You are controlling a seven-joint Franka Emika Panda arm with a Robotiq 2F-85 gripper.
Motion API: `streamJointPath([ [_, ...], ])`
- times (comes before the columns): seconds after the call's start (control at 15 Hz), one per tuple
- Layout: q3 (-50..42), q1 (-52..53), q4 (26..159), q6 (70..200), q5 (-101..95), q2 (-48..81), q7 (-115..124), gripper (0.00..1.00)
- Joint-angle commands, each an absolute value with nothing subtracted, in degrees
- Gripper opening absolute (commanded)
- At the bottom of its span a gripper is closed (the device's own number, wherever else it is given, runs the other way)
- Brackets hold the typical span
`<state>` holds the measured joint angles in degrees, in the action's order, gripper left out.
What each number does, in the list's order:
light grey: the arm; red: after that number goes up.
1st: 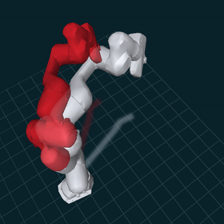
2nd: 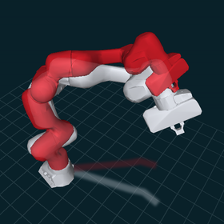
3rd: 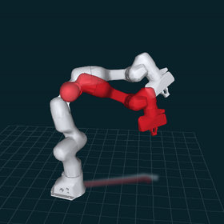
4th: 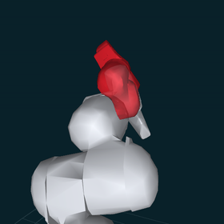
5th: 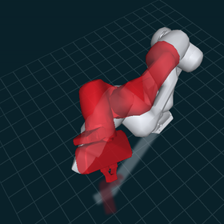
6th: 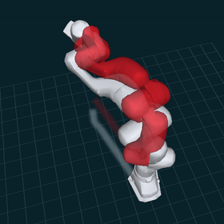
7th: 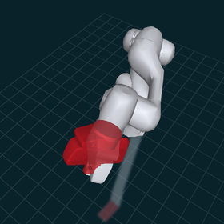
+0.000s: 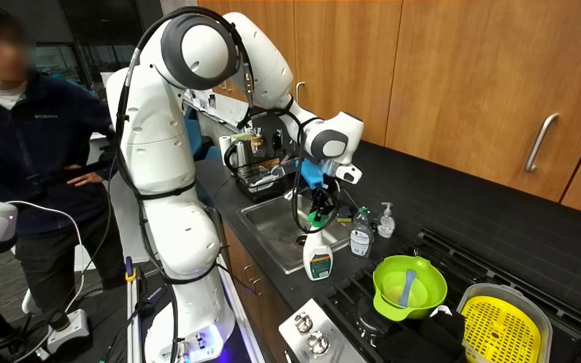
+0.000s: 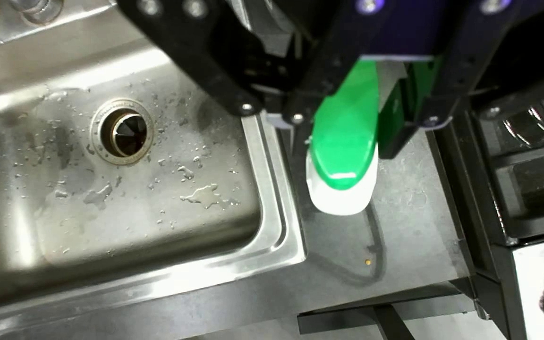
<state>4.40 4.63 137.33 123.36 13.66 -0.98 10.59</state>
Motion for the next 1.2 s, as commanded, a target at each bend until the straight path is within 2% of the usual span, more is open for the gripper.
streamJointPath([
  [0.0, 4.16, 4.31, 138.04, 123.21, 13.63, -2.92, 10.43, 0.14],
  [1.13, 2.53, 1.62, 145.70, 124.43, 12.44, -13.67, 13.06, 0.14],
])
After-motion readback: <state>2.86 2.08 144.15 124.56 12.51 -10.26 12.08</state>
